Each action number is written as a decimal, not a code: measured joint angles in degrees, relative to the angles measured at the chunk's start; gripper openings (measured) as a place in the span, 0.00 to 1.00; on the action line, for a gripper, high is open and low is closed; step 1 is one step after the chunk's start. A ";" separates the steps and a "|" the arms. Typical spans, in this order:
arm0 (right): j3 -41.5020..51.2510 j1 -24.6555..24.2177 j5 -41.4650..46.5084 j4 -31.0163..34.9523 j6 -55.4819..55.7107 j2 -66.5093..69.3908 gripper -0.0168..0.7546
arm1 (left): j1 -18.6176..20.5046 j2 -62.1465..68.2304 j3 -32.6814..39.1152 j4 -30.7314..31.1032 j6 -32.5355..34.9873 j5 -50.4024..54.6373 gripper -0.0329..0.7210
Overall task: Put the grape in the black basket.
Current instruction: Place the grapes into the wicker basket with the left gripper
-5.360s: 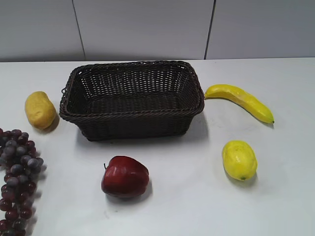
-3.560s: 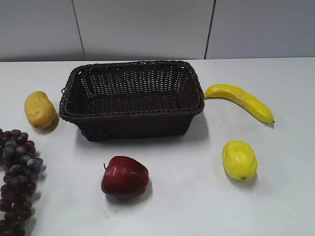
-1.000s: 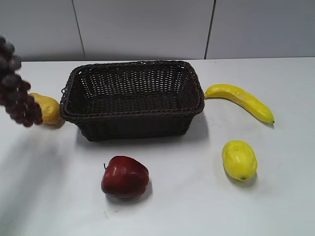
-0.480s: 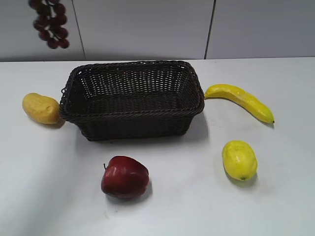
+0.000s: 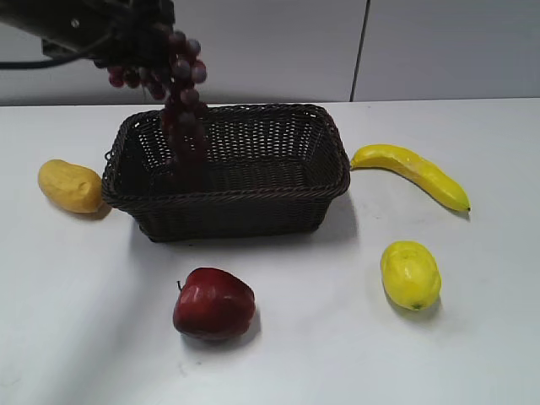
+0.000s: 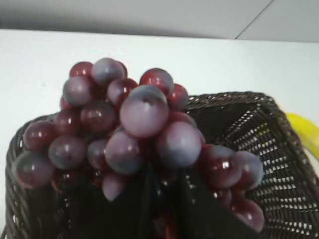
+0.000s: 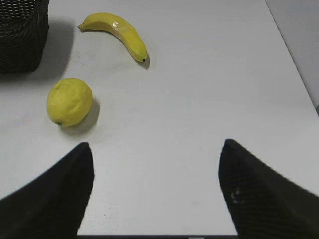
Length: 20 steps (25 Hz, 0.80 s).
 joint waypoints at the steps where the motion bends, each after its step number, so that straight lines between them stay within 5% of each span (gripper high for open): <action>1: 0.00 0.00 0.00 0.00 0.00 0.00 0.79 | 0.00 1.54 0.00 0.00 0.00 0.06 0.16; 5: 0.00 0.00 0.00 0.00 0.00 0.00 0.79 | 0.00 4.65 0.00 0.00 0.00 1.78 0.23; 9: 0.00 0.00 0.00 0.00 0.00 0.00 0.79 | 0.00 4.90 0.00 0.00 0.00 3.53 0.69; 11: 0.00 0.00 0.00 0.00 0.00 0.00 0.79 | 0.00 4.90 -0.07 0.37 0.00 4.25 0.83; 20: 0.00 0.00 0.00 0.00 0.00 0.00 0.79 | 0.00 -2.87 -0.27 3.27 0.00 9.62 0.74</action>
